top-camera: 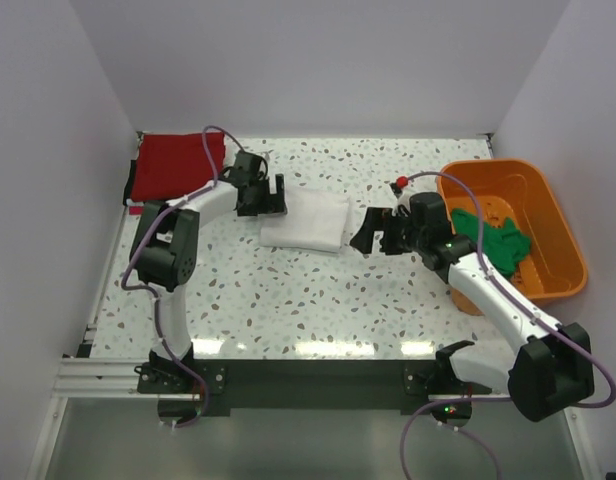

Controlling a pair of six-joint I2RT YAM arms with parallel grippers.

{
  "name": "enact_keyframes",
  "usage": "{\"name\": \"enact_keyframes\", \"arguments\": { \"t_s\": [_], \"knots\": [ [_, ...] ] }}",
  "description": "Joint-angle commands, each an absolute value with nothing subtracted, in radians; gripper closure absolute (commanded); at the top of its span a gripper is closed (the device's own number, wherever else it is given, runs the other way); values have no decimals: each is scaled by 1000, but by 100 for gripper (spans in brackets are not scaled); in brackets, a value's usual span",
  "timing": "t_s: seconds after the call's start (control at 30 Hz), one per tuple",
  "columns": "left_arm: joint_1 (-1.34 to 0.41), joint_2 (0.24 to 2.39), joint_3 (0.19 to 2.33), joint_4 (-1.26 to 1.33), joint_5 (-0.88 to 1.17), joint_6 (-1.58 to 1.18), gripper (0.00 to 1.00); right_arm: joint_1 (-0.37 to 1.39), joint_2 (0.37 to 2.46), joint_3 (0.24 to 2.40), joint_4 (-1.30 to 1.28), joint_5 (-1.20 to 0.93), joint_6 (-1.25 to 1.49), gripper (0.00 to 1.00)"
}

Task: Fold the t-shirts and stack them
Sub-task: Neatly place the folded tshirt to the corner

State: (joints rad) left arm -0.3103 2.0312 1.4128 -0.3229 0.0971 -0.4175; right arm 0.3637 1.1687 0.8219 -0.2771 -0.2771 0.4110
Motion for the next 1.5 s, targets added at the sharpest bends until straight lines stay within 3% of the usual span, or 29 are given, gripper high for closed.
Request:
{"name": "enact_keyframes", "arguments": {
  "t_s": [0.0,0.3,0.4,0.43,0.5,0.63,0.97,1.47],
  "knots": [
    [-321,2046,1411,-353,29,-388,7,365,1135,811,-310,-241,370,1],
    [-399,2074,1399,-382,-66,-393,33,365,1105,799,-340,-203,360,1],
    [-426,2092,1414,-422,-136,-393,48,365,1089,793,-348,-176,357,2],
    [-429,2097,1431,-432,-164,-393,58,367,1085,790,-348,-167,356,1],
    [-439,2118,1466,-469,-187,-394,65,365,1075,787,-348,-161,354,1],
    [-457,2128,1514,-498,-279,-373,100,365,1074,781,-353,-135,347,1],
    [-448,2057,1603,-413,-692,-88,100,365,1039,767,-365,-45,334,1],
    [-290,2019,1781,-246,-735,268,100,365,1043,762,-382,52,311,1]
  ]
}}
